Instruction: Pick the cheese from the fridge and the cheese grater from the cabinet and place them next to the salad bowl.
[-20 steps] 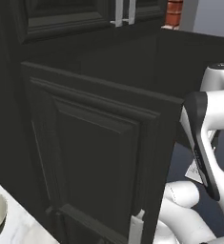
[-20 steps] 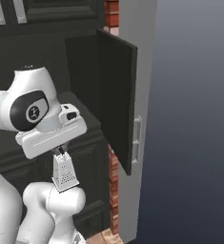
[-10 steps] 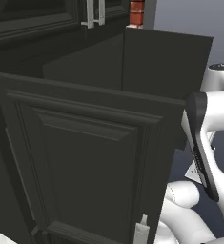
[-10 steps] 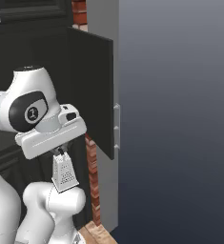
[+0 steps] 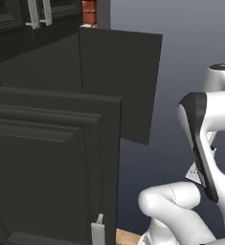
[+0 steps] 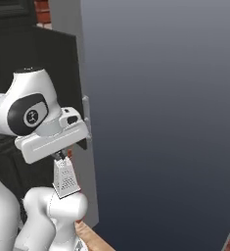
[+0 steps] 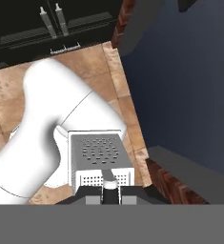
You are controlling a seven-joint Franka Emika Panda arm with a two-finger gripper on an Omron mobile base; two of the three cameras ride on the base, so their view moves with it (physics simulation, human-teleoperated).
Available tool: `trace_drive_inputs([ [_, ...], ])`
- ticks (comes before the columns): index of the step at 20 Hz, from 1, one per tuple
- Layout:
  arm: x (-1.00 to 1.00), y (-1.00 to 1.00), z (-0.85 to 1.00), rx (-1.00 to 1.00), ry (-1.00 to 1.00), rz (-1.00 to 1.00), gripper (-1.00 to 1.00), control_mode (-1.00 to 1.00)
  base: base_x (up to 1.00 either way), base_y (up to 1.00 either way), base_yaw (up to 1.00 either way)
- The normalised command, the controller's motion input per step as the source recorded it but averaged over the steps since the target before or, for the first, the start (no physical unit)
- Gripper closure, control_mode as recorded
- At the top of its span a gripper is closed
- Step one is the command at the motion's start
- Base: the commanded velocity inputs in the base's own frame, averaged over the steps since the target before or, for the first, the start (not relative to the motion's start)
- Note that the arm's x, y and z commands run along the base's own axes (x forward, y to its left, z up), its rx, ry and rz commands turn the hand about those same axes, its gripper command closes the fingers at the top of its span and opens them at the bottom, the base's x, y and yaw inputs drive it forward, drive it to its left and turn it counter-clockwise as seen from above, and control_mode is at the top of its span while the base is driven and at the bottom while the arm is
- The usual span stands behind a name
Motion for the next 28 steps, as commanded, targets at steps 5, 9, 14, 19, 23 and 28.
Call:
trace_drive_inputs([
  [5, 0.0, 0.0, 0.0, 0.0, 0.0, 0.0, 1.0, 1.0, -0.06, -0.11, -0.13],
  [9, 0.0, 0.0, 0.0, 0.0, 0.0, 0.0, 1.0, 1.0, -0.4, 0.02, -0.25],
  [14, 0.0, 0.0, 0.0, 0.0, 0.0, 0.0, 1.0, 1.0, -0.59, 0.01, -0.32],
  [19, 0.0, 0.0, 0.0, 0.0, 0.0, 0.0, 1.0, 1.0, -0.46, 0.0, -0.3],
  [23, 0.0, 0.0, 0.0, 0.0, 0.0, 0.0, 1.0, 1.0, -0.38, 0.0, -0.29],
  [28, 0.0, 0.0, 0.0, 0.0, 0.0, 0.0, 1.0, 1.0, -0.42, -0.15, -0.27],
])
